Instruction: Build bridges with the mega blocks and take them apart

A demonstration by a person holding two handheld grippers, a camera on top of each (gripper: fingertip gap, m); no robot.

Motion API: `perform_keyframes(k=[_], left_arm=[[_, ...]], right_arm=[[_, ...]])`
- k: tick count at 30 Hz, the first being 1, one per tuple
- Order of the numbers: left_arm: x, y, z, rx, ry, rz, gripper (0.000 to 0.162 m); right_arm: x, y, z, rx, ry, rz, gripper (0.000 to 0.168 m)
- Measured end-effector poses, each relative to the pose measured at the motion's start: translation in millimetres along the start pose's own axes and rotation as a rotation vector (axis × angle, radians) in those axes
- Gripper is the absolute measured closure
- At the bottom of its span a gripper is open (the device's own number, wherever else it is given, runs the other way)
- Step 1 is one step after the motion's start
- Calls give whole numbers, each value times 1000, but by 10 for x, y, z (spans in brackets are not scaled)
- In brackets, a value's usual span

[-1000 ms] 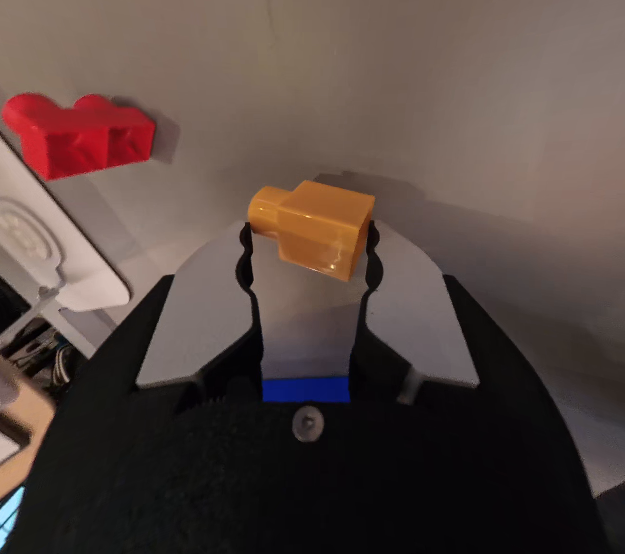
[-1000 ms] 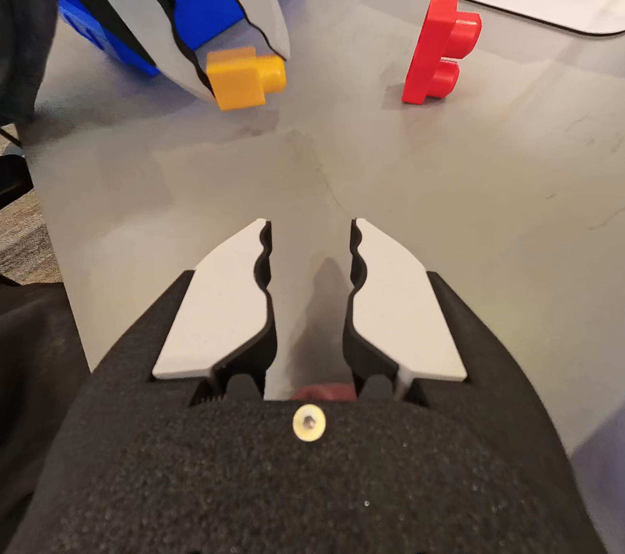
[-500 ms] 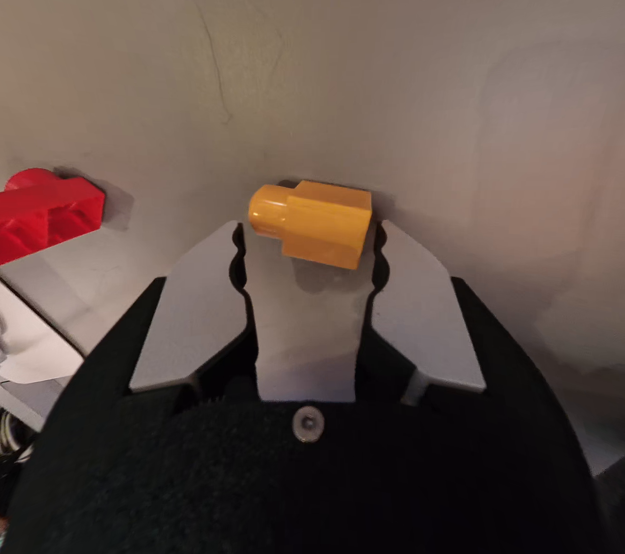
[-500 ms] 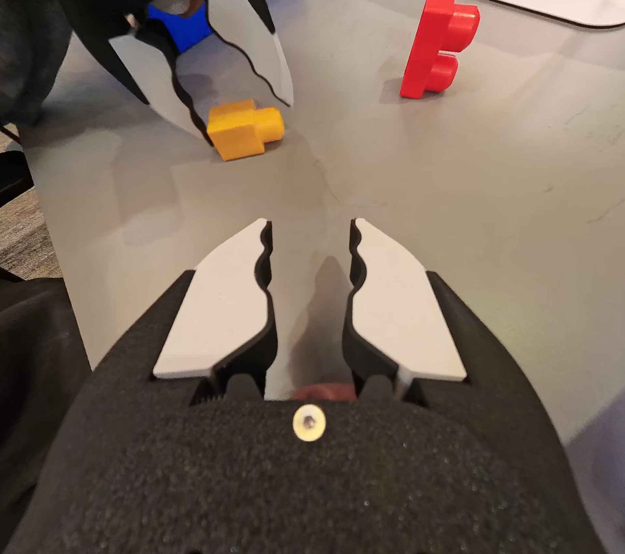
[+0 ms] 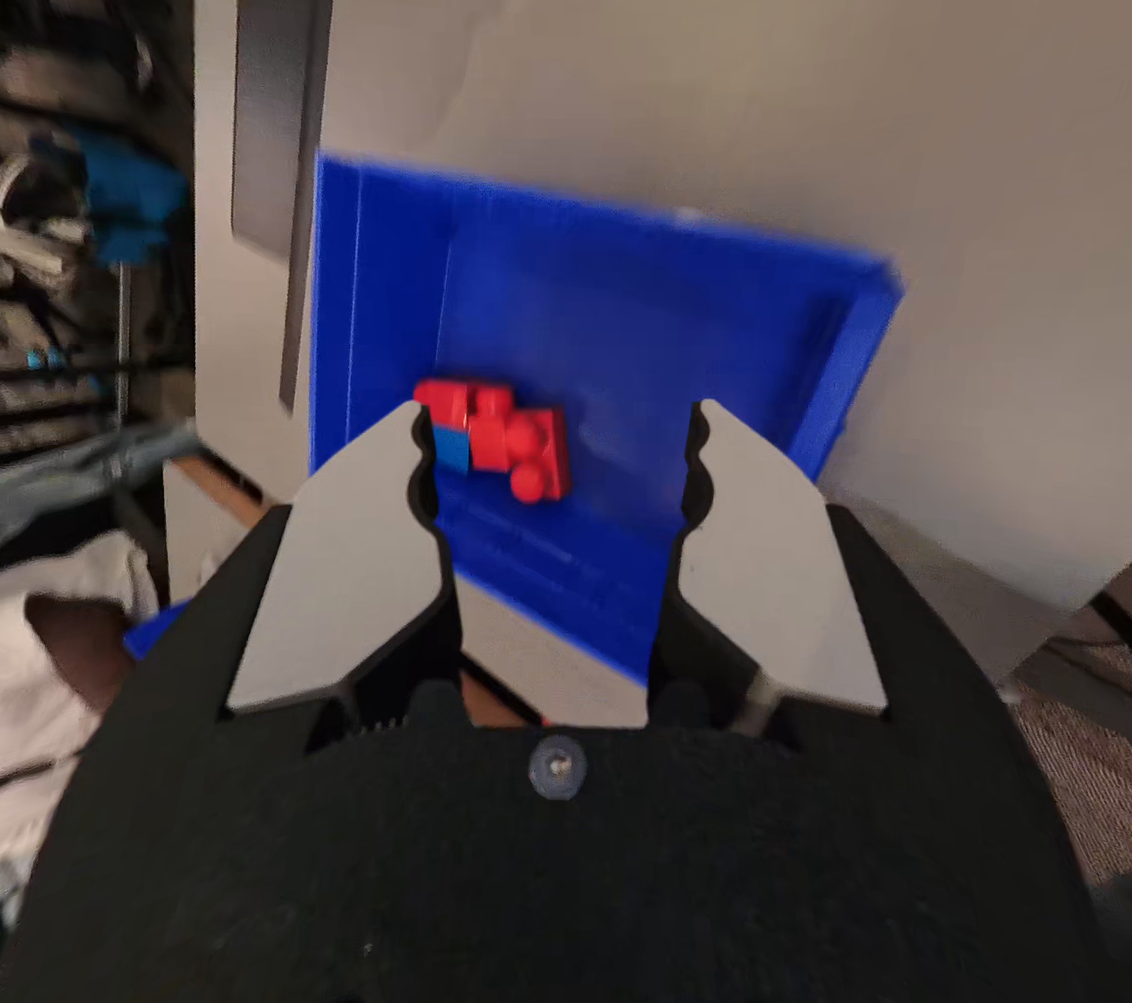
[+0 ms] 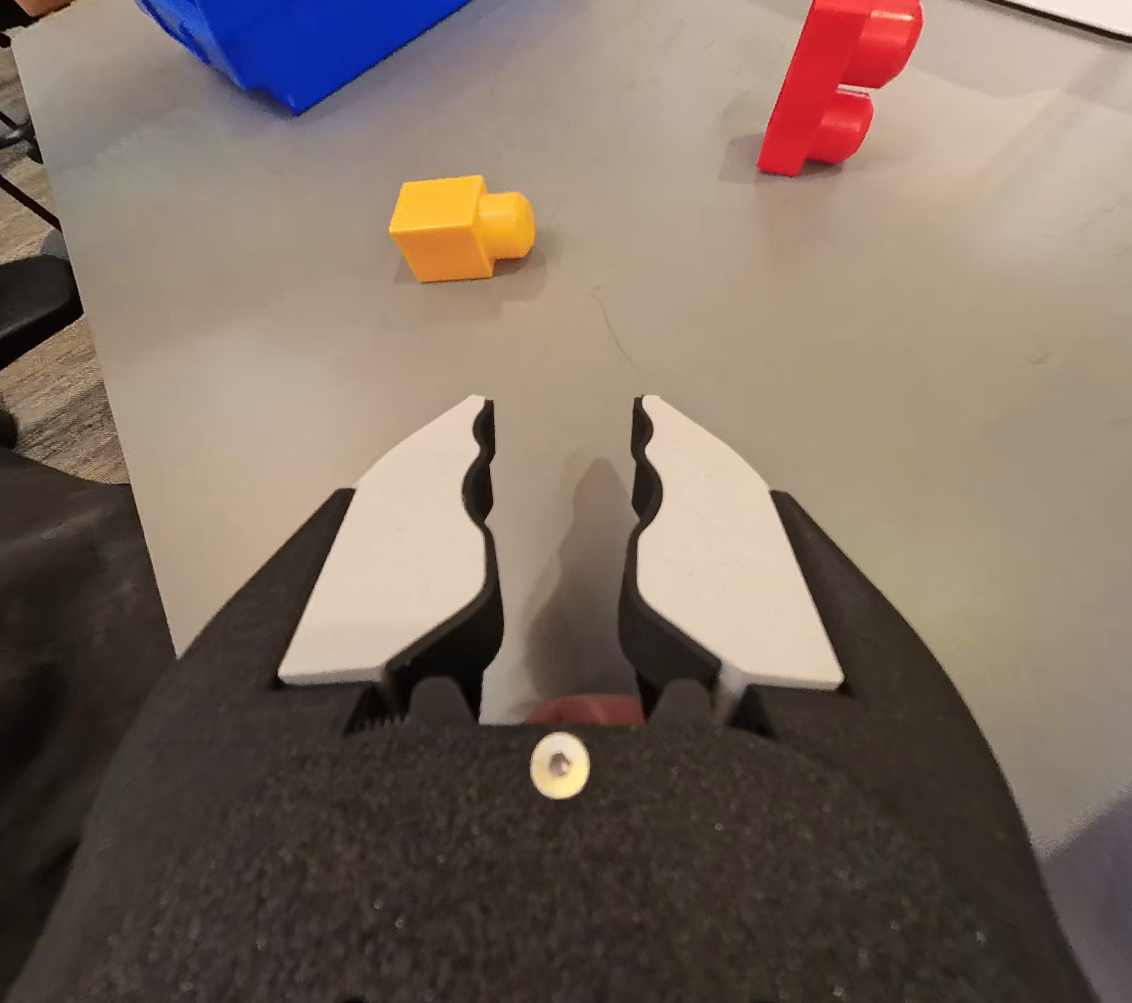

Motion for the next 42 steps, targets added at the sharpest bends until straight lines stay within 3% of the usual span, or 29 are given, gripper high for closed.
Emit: perform_keyframes(k=[6, 14, 21, 24, 34, 38, 42], left_arm=[[596, 669, -210, 32, -85, -229, 89], [614, 1529, -604, 102, -173, -390, 89], [737, 1931, -767, 226, -147, -552, 86], [805, 2007, -749, 297, -180, -585, 101], [801, 1895, -617, 310, -171, -540, 108], [569, 1562, -513, 282, -139, -415, 108], [56, 1017, -324, 252, -62, -217, 108]], right_arm=[[-4, 53, -24, -3, -15, -18, 126], [10, 21, -9, -8, 5, -9, 127], [23, -12, 15, -13, 21, -4, 128], [32, -25, 23, -18, 26, -6, 128], [47, -4, 12, -34, 27, -26, 129], [43, -9, 5, -23, 12, -24, 129], [38, -12, 1, -16, 3, -23, 129]])
Point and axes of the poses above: each gripper's, where its closed fingertips meet, y out along the fingers, x out of its underside, z = x × y across the jaws, the point moved 3 cm from there along -y, back along the fingers, and after that the axes turned 5 degrees about -x, right-handed, at the moved point
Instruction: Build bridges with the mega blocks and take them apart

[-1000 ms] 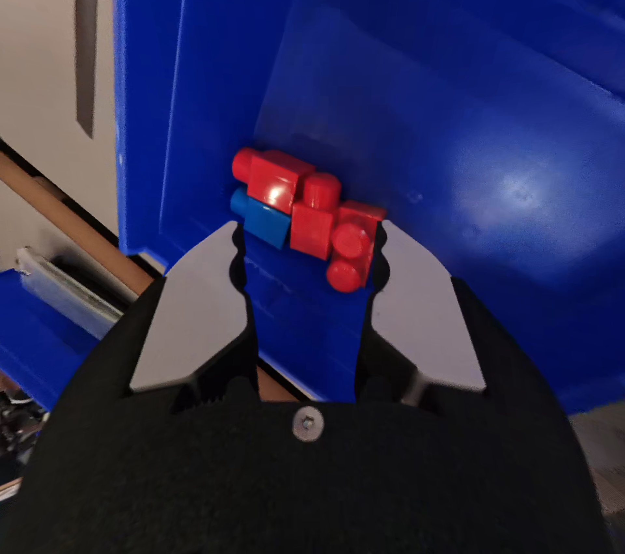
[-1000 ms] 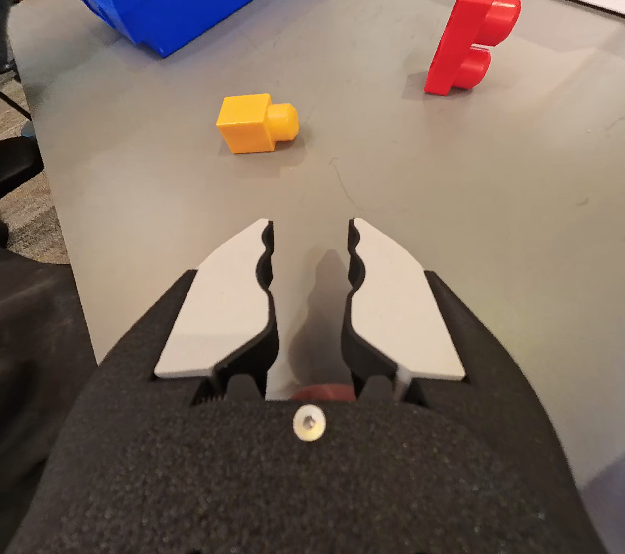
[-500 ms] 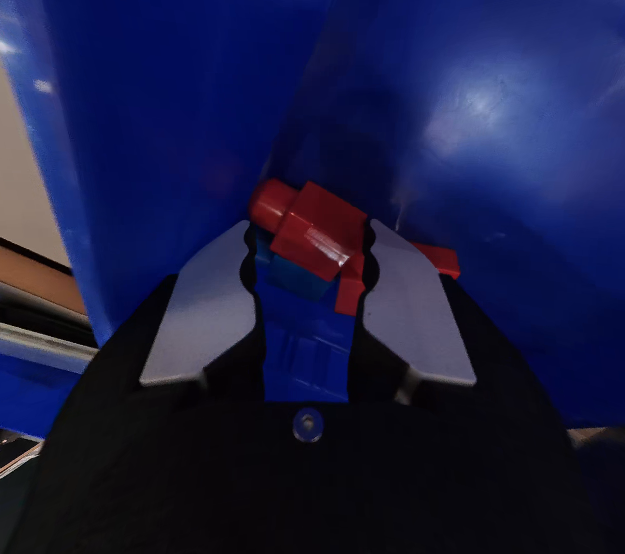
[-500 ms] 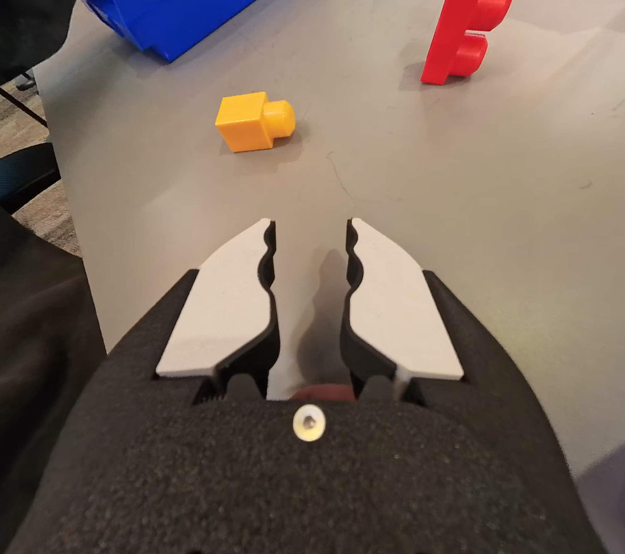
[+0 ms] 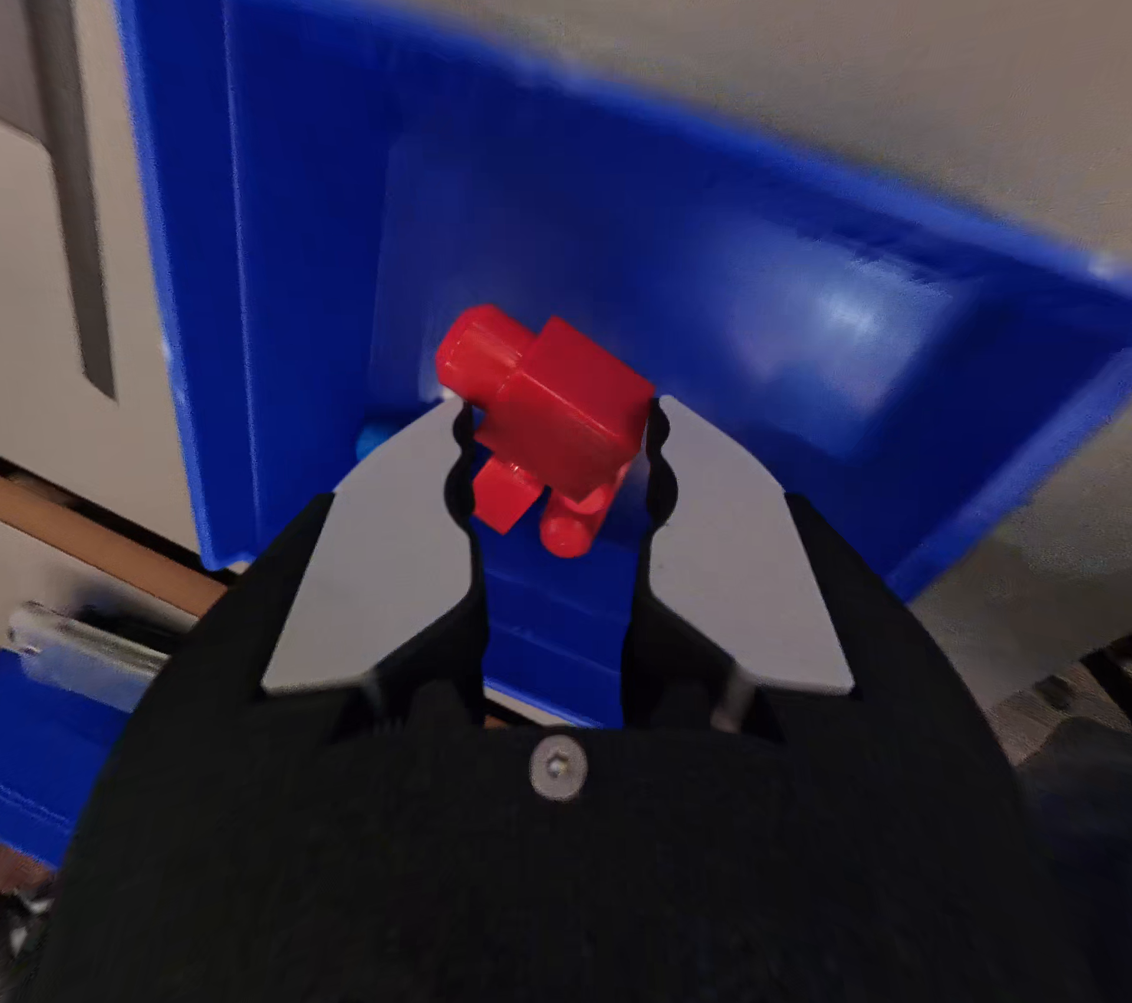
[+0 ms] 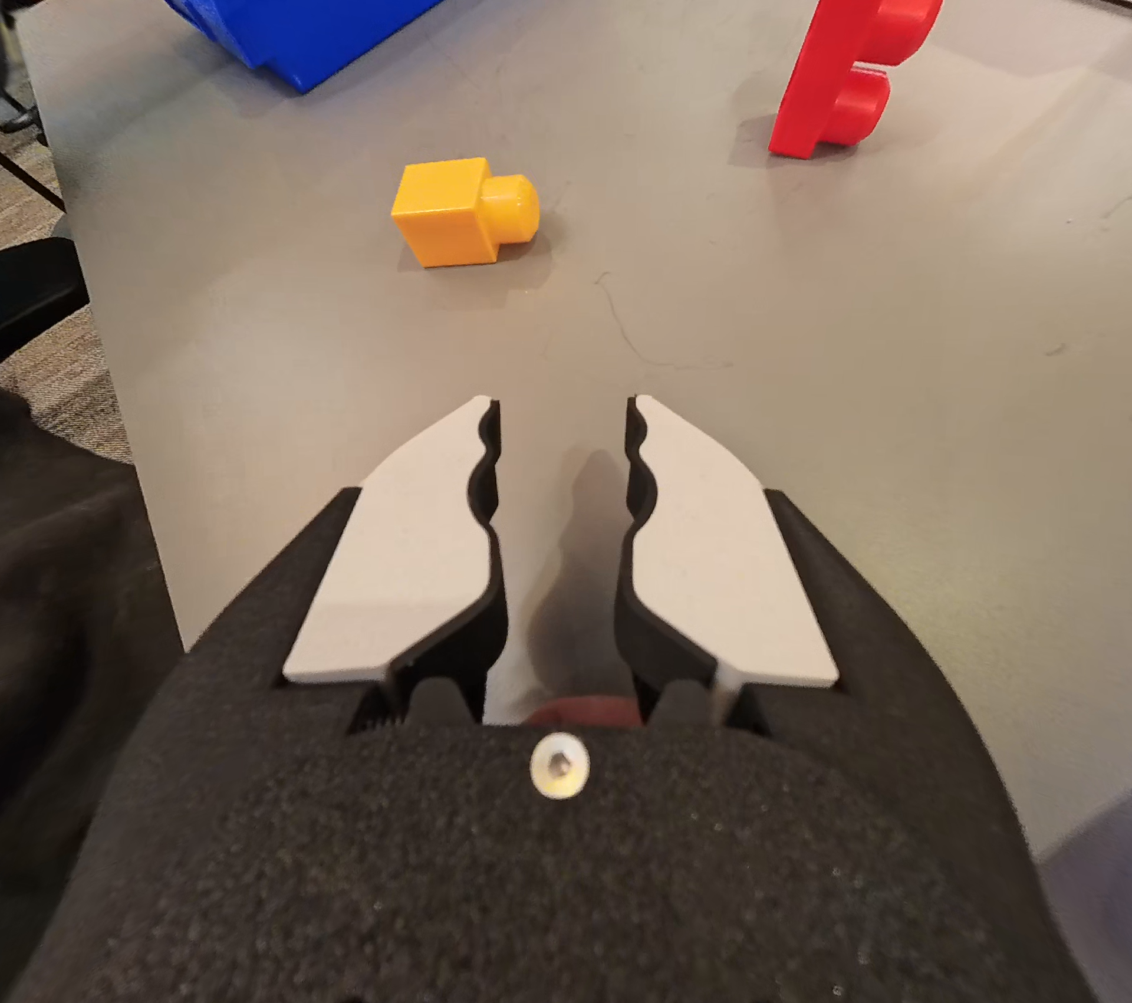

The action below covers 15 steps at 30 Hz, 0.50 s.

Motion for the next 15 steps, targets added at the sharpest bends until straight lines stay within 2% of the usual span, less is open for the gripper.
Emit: perform_keyframes(k=[3, 6, 10, 15], left_arm=[[-446, -414, 432, -6, 112, 147, 108], [-844, -542, 951, 8, 267, 183, 109], [-1205, -222, 1466, 46, 446, 129, 108], [-1464, 282, 1739, 64, 553, 50, 108]], right_arm=[[-10, 1, 0, 7, -6, 4, 129], [-24, 1, -5, 17, -21, 5, 129], [-20, 1, -5, 32, -36, 2, 129], [-14, -23, 14, 36, -22, 13, 129]])
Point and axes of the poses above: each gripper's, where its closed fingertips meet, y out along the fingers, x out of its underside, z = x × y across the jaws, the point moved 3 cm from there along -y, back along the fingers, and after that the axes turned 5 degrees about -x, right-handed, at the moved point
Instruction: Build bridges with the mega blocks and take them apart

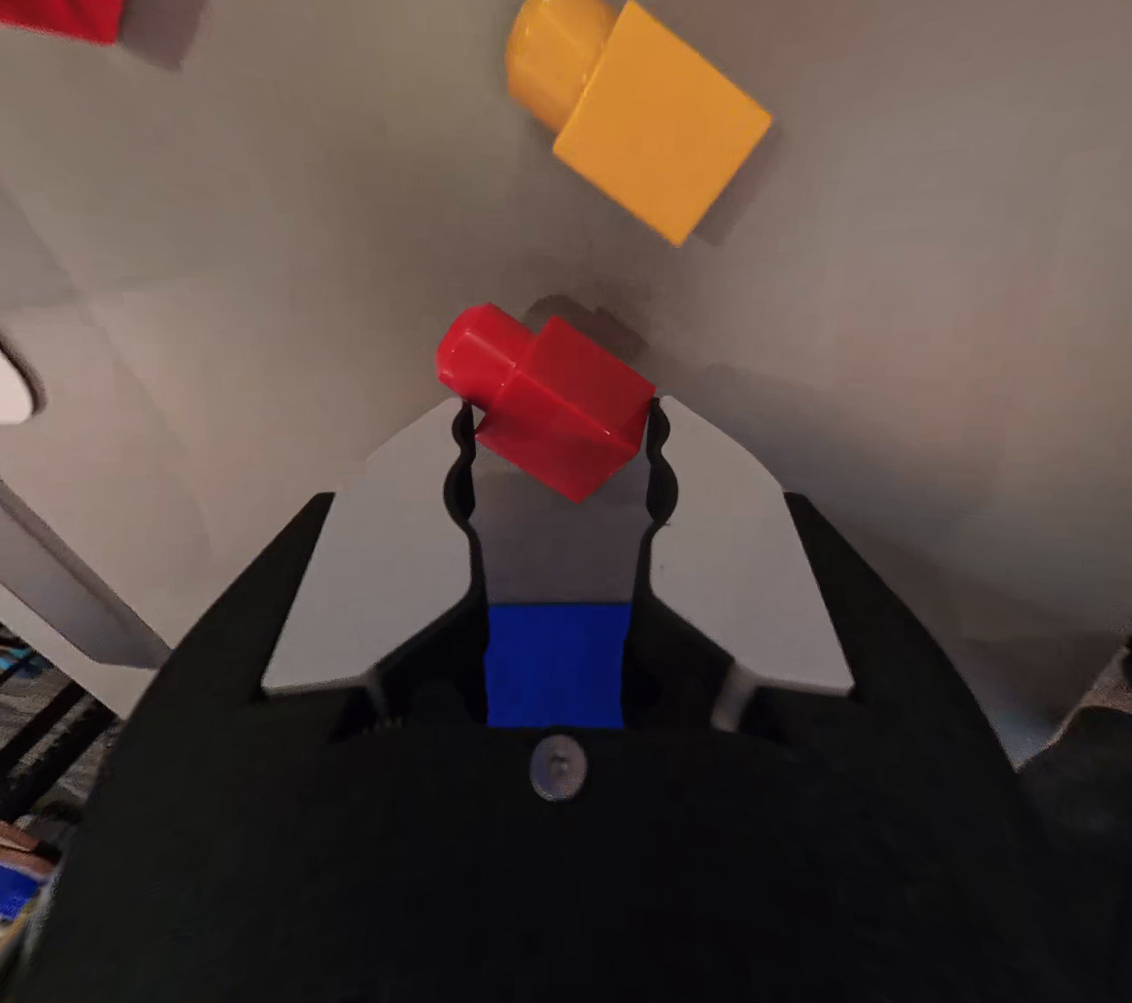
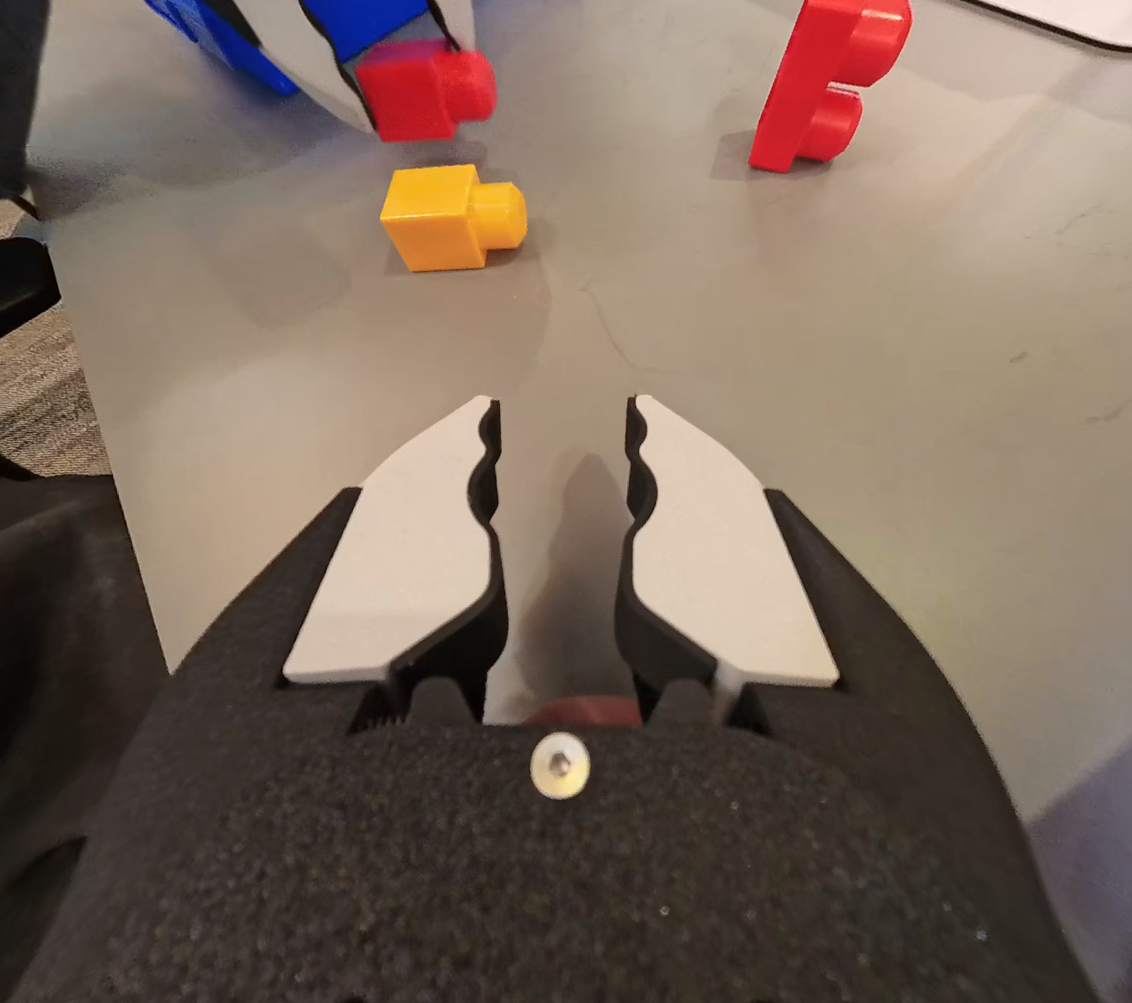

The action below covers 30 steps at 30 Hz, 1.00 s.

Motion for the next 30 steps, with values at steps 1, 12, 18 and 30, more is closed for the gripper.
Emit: perform_keyframes(k=[1, 12, 18, 30], left_arm=[[-39, 60, 2, 3, 15, -8, 108], [-350, 165, 18, 24, 71, 87, 108], [-375, 69, 132, 76, 22, 136, 93], [-467, -239, 291, -177, -915, 401, 72]], right_arm=[[4, -5, 2, 1, 1, 0, 129], [21, 3, -4, -8, 4, -13, 129], [26, 8, -3, -18, 11, -16, 129], [51, 12, 38, 3, 37, -33, 129]])
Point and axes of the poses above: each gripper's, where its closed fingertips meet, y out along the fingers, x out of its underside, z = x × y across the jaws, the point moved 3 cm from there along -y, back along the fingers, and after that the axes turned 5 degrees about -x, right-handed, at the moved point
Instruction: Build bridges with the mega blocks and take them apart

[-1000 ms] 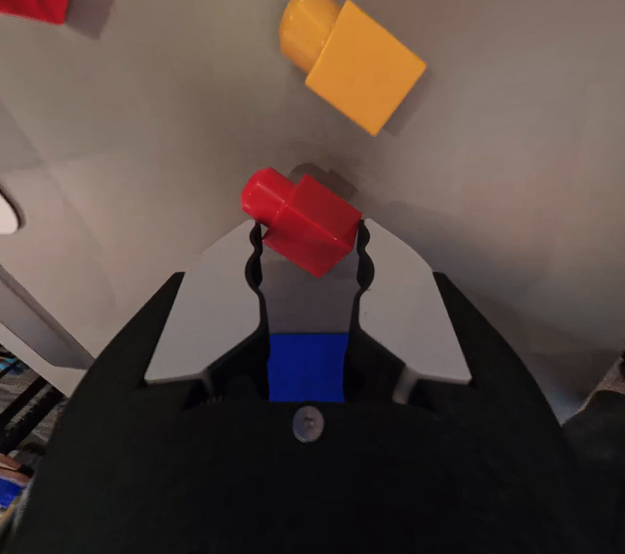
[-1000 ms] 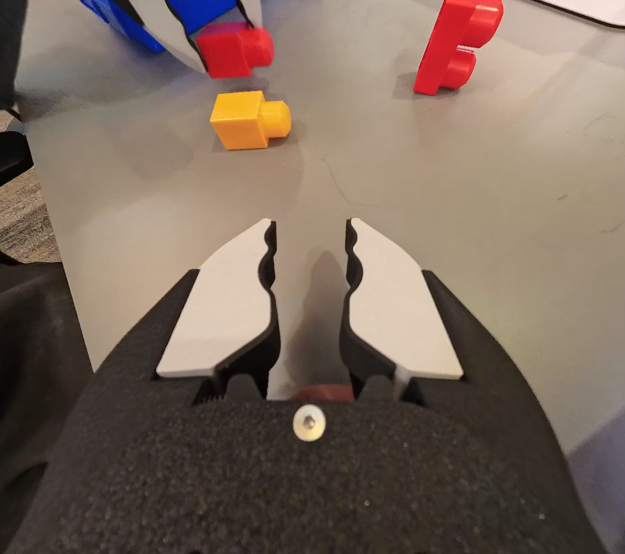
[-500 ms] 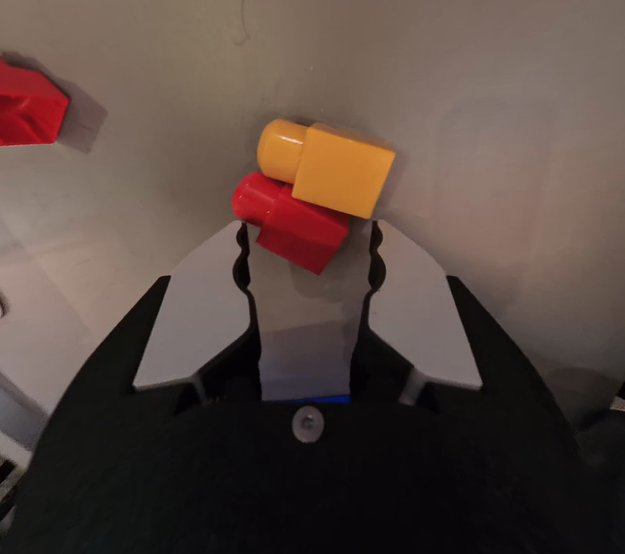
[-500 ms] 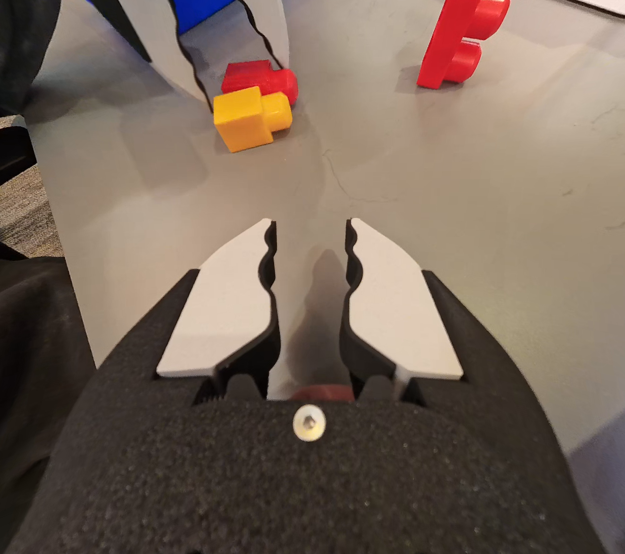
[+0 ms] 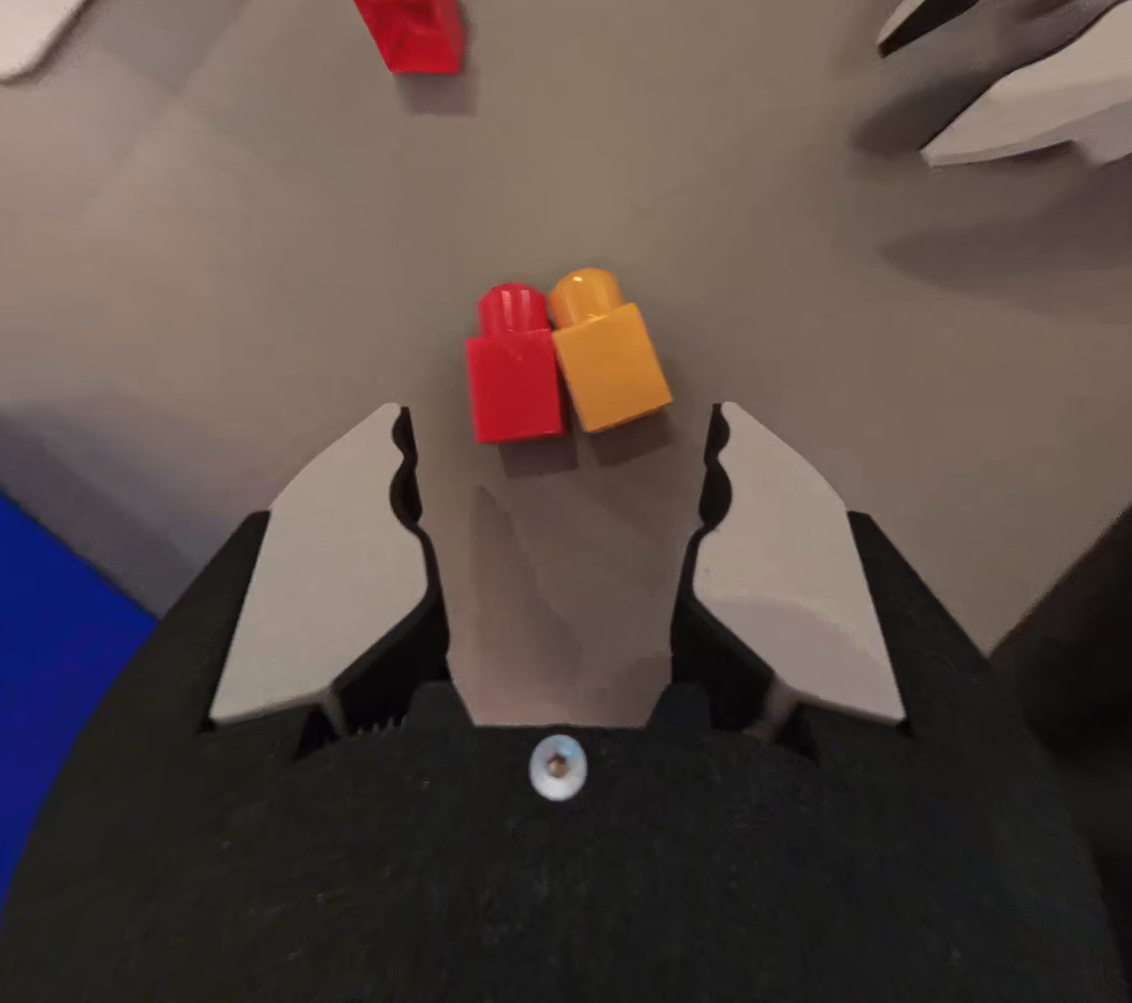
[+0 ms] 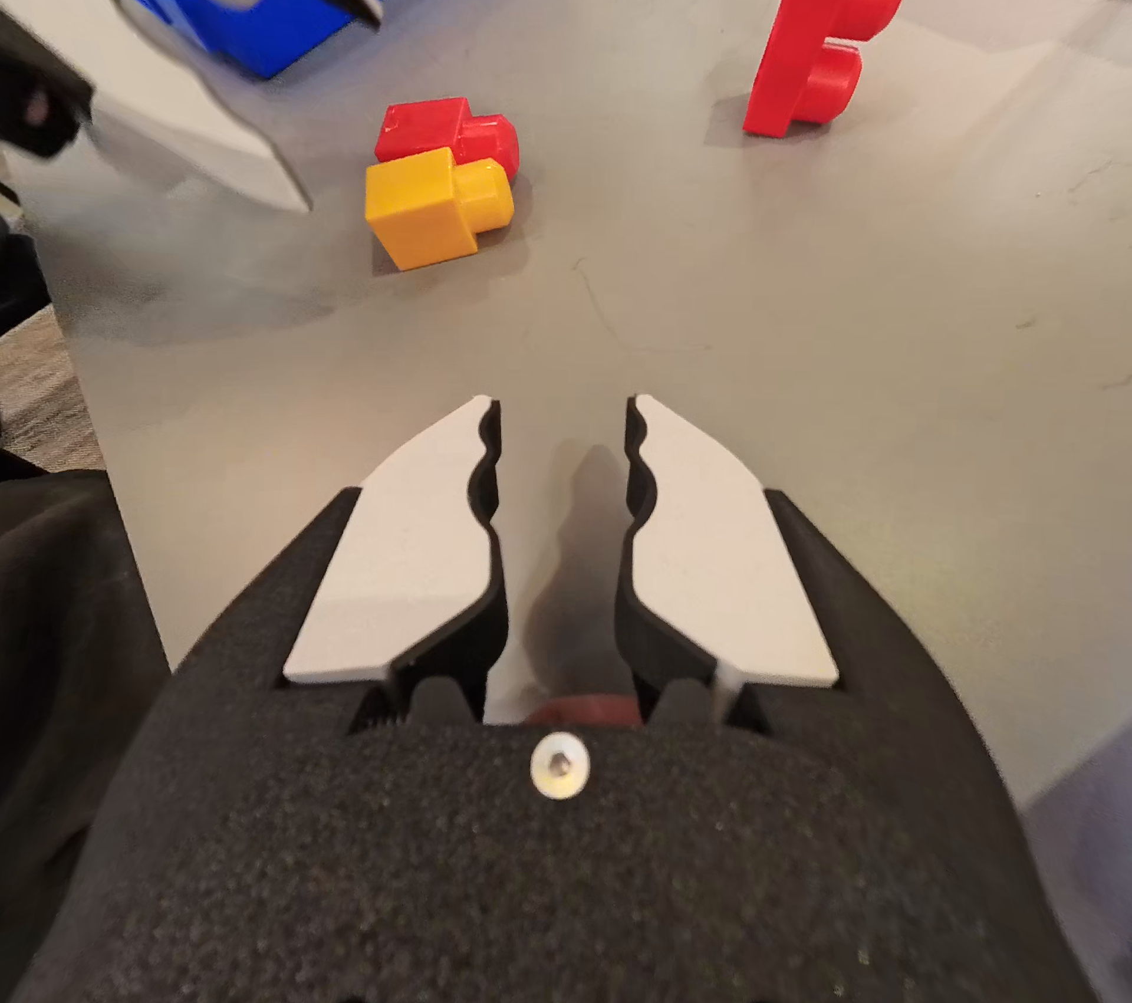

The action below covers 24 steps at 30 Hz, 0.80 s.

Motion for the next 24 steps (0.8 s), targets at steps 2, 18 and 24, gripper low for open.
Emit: perform_keyframes(k=[2, 18, 24], left_arm=[[46, 81, 120, -13, -99, 16, 68], [22, 425, -6, -34, -154, -367, 87], [105, 502, 34, 2, -146, -440, 80]], right_arm=[[2, -3, 12, 0, 12, -1, 130], [26, 21, -18, -17, 26, -34, 130], [37, 16, -23, -21, 17, -44, 130]])
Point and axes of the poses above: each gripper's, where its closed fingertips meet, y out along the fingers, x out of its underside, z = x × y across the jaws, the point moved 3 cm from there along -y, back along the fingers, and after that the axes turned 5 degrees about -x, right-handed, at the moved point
